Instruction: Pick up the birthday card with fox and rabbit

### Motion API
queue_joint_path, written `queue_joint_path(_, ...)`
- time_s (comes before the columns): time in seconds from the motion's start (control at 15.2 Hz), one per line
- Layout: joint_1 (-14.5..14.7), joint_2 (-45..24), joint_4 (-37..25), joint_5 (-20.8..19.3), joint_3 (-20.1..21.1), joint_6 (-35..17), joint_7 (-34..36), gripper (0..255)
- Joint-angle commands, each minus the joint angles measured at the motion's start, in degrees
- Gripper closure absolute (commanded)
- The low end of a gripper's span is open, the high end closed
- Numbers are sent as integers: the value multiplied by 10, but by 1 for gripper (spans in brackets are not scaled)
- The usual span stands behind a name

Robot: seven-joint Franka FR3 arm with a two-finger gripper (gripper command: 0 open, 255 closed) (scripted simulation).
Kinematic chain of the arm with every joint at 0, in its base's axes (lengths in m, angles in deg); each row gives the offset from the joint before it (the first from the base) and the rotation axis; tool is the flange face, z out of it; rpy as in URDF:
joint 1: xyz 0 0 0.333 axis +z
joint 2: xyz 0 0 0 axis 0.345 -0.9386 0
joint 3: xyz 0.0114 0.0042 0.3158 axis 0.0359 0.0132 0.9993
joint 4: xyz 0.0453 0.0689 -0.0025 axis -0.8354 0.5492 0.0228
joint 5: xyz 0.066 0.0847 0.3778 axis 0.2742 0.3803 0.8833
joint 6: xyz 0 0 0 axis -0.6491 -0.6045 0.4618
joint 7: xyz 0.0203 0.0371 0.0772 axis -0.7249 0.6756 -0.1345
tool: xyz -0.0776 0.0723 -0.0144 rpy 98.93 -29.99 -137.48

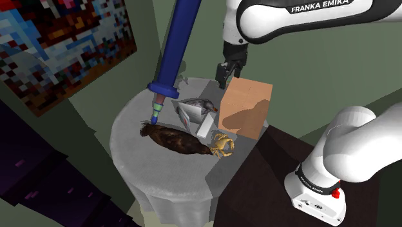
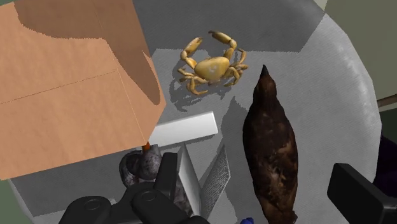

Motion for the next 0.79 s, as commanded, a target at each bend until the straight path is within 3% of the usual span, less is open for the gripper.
queue_joint_path(0.0,-2,-41,-5,-1,-5,-35,-5,0)
queue_joint_path(0.73,-5,-285,-104,8,-16,-167,-25,0)
